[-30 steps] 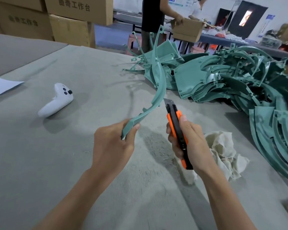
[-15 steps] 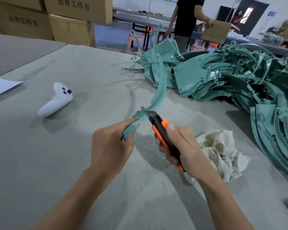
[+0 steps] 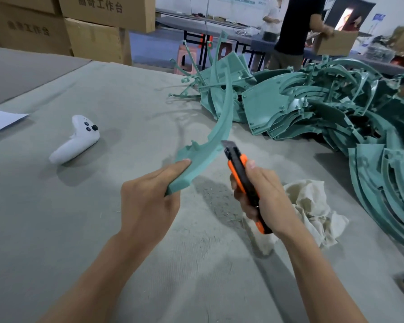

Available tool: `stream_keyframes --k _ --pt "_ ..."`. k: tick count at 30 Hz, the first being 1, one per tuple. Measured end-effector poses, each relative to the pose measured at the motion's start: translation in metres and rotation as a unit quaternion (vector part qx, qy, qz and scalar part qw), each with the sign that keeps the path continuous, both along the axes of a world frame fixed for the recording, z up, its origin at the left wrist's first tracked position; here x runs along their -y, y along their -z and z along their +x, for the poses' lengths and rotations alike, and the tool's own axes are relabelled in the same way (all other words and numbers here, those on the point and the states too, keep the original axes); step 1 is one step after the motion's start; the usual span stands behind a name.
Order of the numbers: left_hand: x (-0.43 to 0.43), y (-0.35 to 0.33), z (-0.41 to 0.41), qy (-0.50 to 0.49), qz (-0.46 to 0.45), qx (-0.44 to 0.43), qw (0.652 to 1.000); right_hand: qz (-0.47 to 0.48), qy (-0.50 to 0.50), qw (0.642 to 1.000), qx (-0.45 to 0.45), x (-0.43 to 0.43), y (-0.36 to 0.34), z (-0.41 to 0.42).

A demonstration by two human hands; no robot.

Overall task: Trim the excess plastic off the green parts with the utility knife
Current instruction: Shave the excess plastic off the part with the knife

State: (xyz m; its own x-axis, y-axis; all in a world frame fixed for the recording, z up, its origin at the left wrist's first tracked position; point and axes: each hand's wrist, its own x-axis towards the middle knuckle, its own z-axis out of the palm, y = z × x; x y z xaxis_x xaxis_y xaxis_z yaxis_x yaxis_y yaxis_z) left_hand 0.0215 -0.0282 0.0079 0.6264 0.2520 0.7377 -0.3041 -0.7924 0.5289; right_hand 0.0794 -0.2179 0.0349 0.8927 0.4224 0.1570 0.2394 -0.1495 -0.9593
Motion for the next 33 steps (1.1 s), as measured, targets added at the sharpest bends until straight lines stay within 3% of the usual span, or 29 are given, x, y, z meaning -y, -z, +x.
stream_keyframes --k 2,7,9,13,18,21,27,31,33 --pt "0.003 0.001 0.0 0.004 -0.002 -0.004 1.0 0.014 0.021 1.0 0.009 0.005 0.0 0.002" --pt "0.005 -0.001 -0.001 -0.001 -0.011 -0.024 1.0 0.012 -0.158 0.987 0.033 -0.003 0.007 -0.017" --pt "0.003 -0.002 -0.001 -0.006 -0.02 -0.029 0.999 0.022 -0.127 0.991 0.016 -0.006 0.007 -0.014" --pt "0.003 -0.001 -0.003 0.017 -0.013 -0.03 0.999 0.025 0.027 0.999 -0.009 0.003 0.006 0.004" --pt "0.005 -0.003 0.0 -0.025 0.005 -0.09 0.996 0.05 0.136 0.989 0.002 0.006 0.013 0.008" --pt "0.003 -0.001 0.003 -0.075 0.049 -0.111 0.99 -0.023 0.215 0.976 0.014 0.008 0.017 0.012" --pt "0.005 -0.004 0.004 -0.104 0.091 -0.029 0.99 -0.166 0.207 0.964 -0.008 0.007 0.021 0.009" --pt "0.007 -0.005 0.003 -0.092 0.134 -0.037 0.986 0.029 0.154 0.977 -0.147 -0.001 0.017 0.005" --pt "0.009 -0.003 0.002 -0.085 0.156 -0.046 0.983 -0.023 0.16 0.981 -0.108 -0.003 0.019 0.004"
